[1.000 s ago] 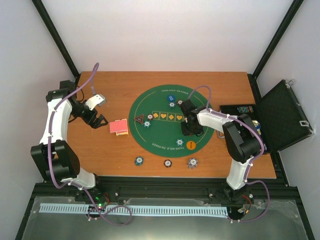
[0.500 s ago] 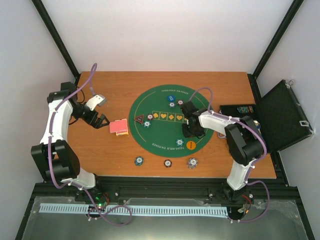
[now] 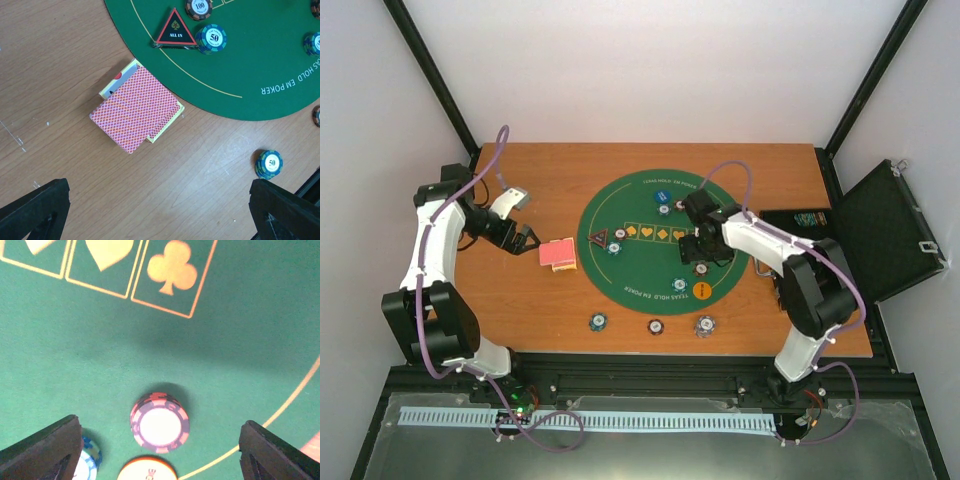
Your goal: Distribute texas hold em gaming equipment
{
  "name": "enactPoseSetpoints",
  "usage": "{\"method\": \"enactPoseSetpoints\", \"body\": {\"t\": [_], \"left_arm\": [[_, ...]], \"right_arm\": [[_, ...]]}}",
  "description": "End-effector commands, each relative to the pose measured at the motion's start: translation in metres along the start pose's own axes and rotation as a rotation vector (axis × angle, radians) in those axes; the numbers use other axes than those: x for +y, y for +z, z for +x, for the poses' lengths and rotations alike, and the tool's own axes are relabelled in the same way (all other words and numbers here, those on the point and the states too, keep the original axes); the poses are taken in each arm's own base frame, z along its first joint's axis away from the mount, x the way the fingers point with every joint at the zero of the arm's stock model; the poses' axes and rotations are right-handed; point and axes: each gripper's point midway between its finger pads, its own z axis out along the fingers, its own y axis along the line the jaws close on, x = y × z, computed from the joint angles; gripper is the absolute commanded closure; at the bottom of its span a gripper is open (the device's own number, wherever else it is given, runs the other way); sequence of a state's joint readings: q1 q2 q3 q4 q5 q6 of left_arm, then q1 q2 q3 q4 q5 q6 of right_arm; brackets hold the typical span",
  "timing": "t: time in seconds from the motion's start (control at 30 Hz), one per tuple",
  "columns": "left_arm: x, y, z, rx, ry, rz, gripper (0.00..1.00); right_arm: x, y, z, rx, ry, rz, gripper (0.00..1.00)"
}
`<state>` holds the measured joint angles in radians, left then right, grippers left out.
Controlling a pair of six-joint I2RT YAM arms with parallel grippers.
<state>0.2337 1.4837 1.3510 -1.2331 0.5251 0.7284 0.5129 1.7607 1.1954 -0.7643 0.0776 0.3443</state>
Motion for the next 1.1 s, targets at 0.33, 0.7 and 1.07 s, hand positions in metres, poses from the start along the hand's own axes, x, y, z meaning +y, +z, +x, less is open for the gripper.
{"method": "enactPoseSetpoints", "body": {"t": [0.33, 0.7, 1.07], "left_arm": [[-0.008, -0.015, -0.012, -0.066, -0.034, -0.01, 0.0], [-0.011, -0.015, -0.009, -0.069, -0.025, -0.013, 0.0], [-0.012, -0.015, -0.009, -0.064, -0.018, -0.009, 0.0]], "right_arm": [[0.015, -0.073, 0.094, 0.014, 0.041, -0.027, 0.07], [0.035, -0.052, 0.149, 0.089, 0.018, -0.01, 0.07], [0.03, -0.031, 0.165, 0.118, 0.032, -0.01, 0.18]]}}
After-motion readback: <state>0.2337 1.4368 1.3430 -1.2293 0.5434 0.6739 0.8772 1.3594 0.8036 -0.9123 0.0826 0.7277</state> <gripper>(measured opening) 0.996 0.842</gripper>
